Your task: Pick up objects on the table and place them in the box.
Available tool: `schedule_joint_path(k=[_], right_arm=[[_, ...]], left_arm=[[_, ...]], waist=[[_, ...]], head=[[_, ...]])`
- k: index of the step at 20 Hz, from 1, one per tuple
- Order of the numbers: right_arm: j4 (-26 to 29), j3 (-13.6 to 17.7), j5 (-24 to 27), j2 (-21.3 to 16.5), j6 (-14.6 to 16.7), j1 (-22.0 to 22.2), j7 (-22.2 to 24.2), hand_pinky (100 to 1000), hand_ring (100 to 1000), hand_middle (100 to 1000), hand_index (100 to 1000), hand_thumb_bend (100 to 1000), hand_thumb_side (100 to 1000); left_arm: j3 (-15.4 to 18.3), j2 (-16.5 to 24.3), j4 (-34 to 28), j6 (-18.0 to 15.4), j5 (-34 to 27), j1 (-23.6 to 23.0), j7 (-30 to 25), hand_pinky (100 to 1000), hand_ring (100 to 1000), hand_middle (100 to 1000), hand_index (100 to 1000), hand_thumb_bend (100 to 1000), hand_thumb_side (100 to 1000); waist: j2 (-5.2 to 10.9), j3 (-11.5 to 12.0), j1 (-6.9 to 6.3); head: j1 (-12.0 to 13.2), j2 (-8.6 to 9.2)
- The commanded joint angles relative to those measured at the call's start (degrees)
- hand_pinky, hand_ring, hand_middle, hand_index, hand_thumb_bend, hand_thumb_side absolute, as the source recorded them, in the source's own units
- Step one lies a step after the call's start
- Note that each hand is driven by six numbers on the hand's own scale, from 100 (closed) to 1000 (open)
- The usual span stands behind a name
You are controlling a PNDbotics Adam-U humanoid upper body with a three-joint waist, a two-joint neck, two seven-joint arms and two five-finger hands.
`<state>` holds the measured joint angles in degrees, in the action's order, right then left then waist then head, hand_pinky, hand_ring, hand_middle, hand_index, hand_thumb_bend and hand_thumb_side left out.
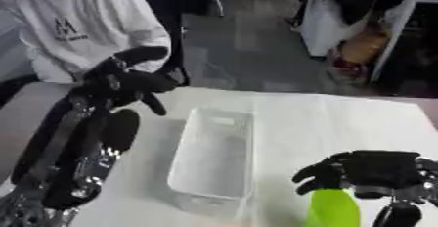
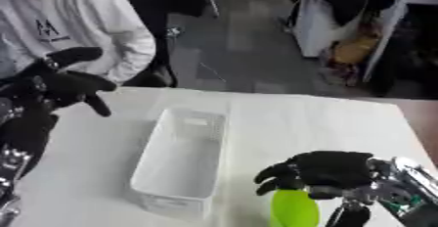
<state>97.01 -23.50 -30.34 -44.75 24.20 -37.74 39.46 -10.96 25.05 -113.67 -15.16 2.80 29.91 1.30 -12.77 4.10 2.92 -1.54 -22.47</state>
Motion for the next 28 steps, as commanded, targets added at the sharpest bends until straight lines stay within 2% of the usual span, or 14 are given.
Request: schedule_joint_path(k=[1,13,17,19,21,22,24,25,26,27,28], right_arm=[[-0.1,0.3,-1.1,-0.6,4.1,-0.8,3.3,847,751,940,932,685,425],[-3.2,0.0,-4.8,0.2,5.3,-0.4,2.1,843,750,928,920,674,432],[-3.8,-0.4,-5.1,0.5,5.9,-0.3,1.6,815,741,905,913,669,421],[-4.1,-0.5,-4.8,0.7,6.0,-0.3,1.3,740,725,896,897,663,410],[-4.3,-0.4,-4.1,0.8,5.9,-0.2,0.7,583,665,860,848,646,382],[-4.4,-0.3,-3.5,0.8,5.7,-0.2,0.2,421,601,804,771,630,346],[-4.7,-0.2,-1.3,0.9,5.4,0.0,-1.8,239,517,702,657,605,296],[-4.8,-0.2,0.2,1.1,5.4,0.1,-3.0,100,362,542,541,562,263],[-4.8,-0.2,1.7,1.1,5.6,0.2,-4.1,100,386,563,556,569,267],[-4.6,-0.2,3.0,1.2,6.2,0.2,-5.5,100,134,356,393,502,273],[-4.5,-0.1,4.3,1.2,7.0,0.2,-7.3,100,100,158,249,453,219]], left_arm=[[0.1,0.3,-0.9,-0.1,0.0,1.0,-0.2,501,676,881,735,232,815],[0.1,0.1,-0.9,-0.1,0.1,1.2,-0.5,501,677,882,734,230,816],[0.1,0.0,-0.9,-0.1,0.2,1.3,-0.6,502,677,883,734,229,817],[0.1,0.0,-0.9,-0.1,0.2,1.3,-0.6,502,677,883,734,230,816],[0.1,0.0,-0.9,-0.1,0.2,1.3,-0.6,502,677,883,734,229,817],[0.1,0.0,-0.9,-0.1,0.2,1.3,-0.6,501,677,883,734,229,817],[0.1,0.0,-0.9,0.0,0.2,1.3,-0.6,502,677,883,734,229,816],[0.1,-0.1,-0.9,0.0,0.2,1.4,-0.6,502,677,883,734,229,817],[0.1,-0.1,-0.9,0.0,0.2,1.4,-0.6,502,677,883,734,229,817],[0.1,-0.1,-0.9,0.0,0.2,1.4,-0.7,501,677,883,734,229,817],[0.1,-0.1,-0.9,0.0,0.2,1.4,-0.7,501,678,883,734,228,817]], waist=[[0.75,0.1,-0.2],[0.48,0.2,-0.49],[0.44,0.3,-0.58],[0.44,0.3,-0.59],[0.44,0.3,-0.57],[0.44,0.3,-0.55],[0.44,0.3,-0.54],[0.43,0.3,-0.55],[0.43,0.3,-0.55],[0.43,0.3,-0.57],[0.42,0.3,-0.58]], head=[[0.2,0.62],[0.1,0.65],[0.1,0.72],[0.1,0.76],[0.2,0.79],[0.2,0.8],[0.3,0.81],[0.3,0.81],[0.3,0.8],[0.3,0.78],[0.3,0.78]])
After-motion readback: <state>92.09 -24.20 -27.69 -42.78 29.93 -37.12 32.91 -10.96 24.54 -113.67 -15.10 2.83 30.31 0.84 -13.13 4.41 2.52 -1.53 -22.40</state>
